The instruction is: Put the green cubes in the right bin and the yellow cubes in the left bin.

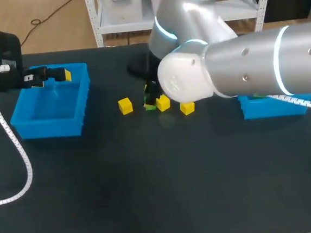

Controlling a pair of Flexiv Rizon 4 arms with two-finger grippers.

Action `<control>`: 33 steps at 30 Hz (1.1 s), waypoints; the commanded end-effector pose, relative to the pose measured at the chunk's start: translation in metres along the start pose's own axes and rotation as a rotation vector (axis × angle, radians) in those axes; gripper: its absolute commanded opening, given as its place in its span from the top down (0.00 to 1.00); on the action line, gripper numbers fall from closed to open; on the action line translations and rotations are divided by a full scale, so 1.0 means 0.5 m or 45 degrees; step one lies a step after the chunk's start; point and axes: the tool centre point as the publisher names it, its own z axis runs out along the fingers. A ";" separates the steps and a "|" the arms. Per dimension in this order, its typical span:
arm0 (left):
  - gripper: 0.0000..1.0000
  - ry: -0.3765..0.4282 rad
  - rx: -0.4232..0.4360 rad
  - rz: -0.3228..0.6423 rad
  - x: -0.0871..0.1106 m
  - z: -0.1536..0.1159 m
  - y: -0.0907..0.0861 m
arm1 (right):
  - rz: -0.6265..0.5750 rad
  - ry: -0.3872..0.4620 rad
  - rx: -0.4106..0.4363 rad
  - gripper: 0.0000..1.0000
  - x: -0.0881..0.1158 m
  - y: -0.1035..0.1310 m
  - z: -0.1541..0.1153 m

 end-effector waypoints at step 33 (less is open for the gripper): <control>0.00 -0.001 0.003 0.000 0.000 0.001 0.001 | 0.013 -0.077 0.112 0.00 0.000 0.041 -0.020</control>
